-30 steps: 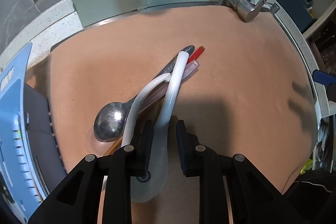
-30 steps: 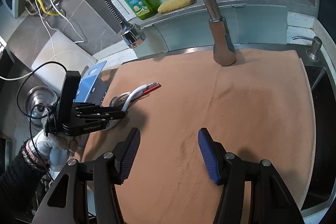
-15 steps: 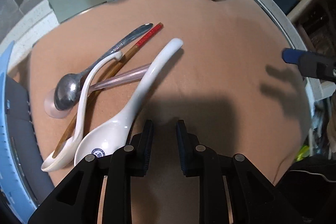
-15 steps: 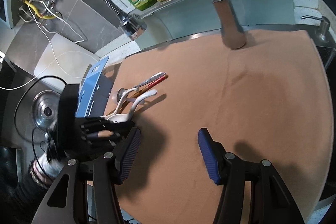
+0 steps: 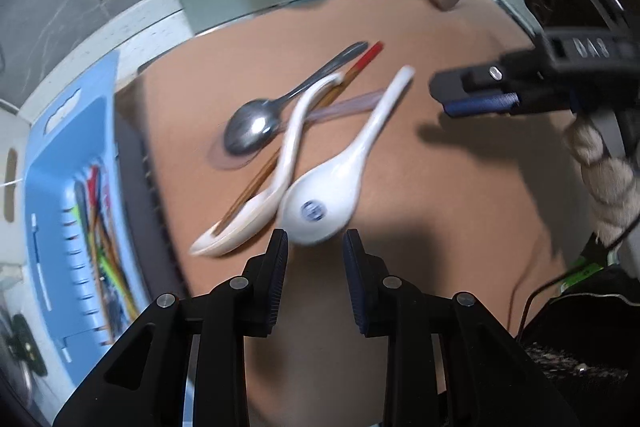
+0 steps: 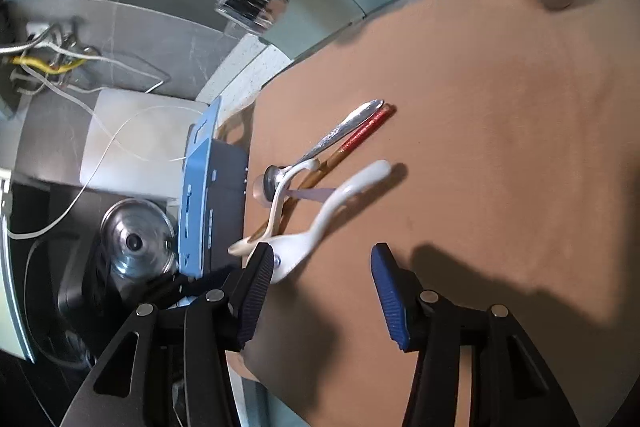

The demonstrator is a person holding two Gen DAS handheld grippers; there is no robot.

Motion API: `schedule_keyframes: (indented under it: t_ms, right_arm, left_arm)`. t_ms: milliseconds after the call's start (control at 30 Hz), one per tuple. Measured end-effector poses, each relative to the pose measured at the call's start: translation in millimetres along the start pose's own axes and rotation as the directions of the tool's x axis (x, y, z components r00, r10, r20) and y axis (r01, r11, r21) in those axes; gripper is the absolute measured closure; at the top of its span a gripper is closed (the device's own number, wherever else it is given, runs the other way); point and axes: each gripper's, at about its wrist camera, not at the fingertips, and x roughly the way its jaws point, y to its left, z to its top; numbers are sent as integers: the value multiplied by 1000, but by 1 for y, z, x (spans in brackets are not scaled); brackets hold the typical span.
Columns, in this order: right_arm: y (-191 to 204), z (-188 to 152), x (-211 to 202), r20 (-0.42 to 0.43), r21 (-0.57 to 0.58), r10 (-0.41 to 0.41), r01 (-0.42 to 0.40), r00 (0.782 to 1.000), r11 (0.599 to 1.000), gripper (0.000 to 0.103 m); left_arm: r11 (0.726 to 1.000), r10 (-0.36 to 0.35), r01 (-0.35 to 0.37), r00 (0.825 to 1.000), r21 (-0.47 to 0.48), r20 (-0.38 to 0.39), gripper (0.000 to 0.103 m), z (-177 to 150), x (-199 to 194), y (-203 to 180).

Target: Organize utensils

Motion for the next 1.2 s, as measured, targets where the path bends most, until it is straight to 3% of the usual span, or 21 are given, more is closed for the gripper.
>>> schedule_keyframes:
  t_ms: [133,200,467,567,833,967,1067,1200]
  right_arm:
    - [1,7,18,-8,30,-20,20,1000,999,57]
    - [2,10,23,-9,34,-27,27,1000,999,57]
    - [6,20,36,-5,48,-55,55,998,997,57]
    - [5,21,38,-12,58,-55,56,998,997,65]
    - [1,23,40,-24,74,-51,53,998,996,72]
    - [1,23,41,-35,64,-54,56,998,996,83]
    - [1,22,40,-35,63,-57,59,998,996,85]
    - [2,23,42,-40,62,-53,55,998,997,84]
  left_arm:
    - [1000,26,-26,1000,-8,-6,74,-1,4,10]
    - [999,32,-32,999,-7,-3,58,2,5,14]
    - [998,7,-4,999,57,-42,58,9,19,6]
    - [997,-2,5,999,78,-44,58,11,23,-2]
    - [996,-2,8,998,92,-65,58,19,32,-11]
    - [990,1,9,997,138,-74,59,25,34,-24]
    - [985,18,-3,996,172,-87,66,26,37,-31]
    - [984,23,-7,996,180,-88,67,22,37,-35]
